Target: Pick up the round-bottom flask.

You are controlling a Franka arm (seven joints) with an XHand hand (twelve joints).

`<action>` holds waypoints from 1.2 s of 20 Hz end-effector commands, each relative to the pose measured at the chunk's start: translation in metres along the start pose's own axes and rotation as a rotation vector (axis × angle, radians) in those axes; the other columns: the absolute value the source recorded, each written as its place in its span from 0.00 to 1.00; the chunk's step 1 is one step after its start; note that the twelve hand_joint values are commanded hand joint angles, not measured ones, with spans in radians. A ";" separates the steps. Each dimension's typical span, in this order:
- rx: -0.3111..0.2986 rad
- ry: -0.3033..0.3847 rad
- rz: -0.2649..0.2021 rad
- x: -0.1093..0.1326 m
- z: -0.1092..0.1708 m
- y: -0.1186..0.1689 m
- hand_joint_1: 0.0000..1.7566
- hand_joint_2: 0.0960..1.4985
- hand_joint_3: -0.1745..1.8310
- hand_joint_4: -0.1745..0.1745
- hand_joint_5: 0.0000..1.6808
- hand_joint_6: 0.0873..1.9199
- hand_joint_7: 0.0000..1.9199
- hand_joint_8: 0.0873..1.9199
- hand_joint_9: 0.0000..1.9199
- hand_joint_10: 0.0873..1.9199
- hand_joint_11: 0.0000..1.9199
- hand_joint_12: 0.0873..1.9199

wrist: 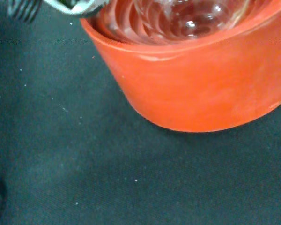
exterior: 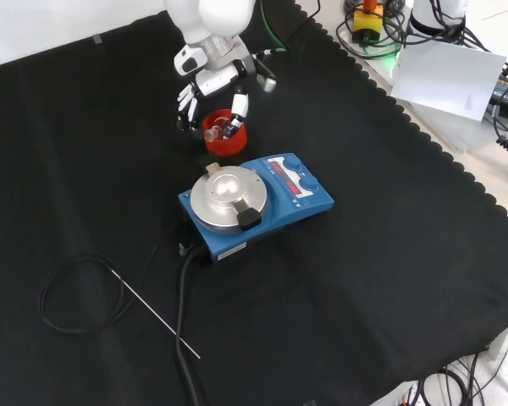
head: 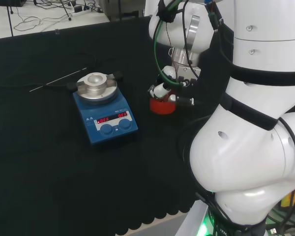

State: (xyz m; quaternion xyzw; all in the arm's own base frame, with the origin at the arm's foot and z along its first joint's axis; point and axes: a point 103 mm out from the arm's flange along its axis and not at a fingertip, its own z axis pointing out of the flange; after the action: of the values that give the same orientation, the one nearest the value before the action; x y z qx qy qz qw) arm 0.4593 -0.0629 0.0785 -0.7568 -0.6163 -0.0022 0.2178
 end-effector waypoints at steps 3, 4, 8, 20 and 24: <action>-0.010 -0.016 0.000 -0.003 -0.003 -0.006 0.63 0.49 0.31 0.98 0.72 0.33 0.21 0.34 0.32 0.31 0.15 0.70; -0.014 -0.014 0.003 -0.004 -0.005 -0.007 0.63 0.46 0.36 0.97 0.73 0.33 0.22 0.33 0.33 0.30 0.16 0.69; -0.031 -0.006 0.007 -0.005 -0.013 -0.013 0.64 0.40 0.44 0.94 0.74 0.37 0.22 0.33 0.34 0.29 0.17 0.69; -0.085 0.017 0.002 -0.004 -0.044 -0.039 0.64 0.39 0.46 0.84 0.71 0.41 0.22 0.33 0.34 0.29 0.17 0.69; -0.106 0.023 0.005 -0.001 -0.055 -0.049 0.64 0.39 0.46 0.82 0.71 0.42 0.22 0.33 0.34 0.29 0.17 0.69</action>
State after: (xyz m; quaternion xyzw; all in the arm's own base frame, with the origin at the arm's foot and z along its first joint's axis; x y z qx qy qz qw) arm 0.4383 -0.0728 0.1305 -0.7651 -0.6147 -0.0349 0.1885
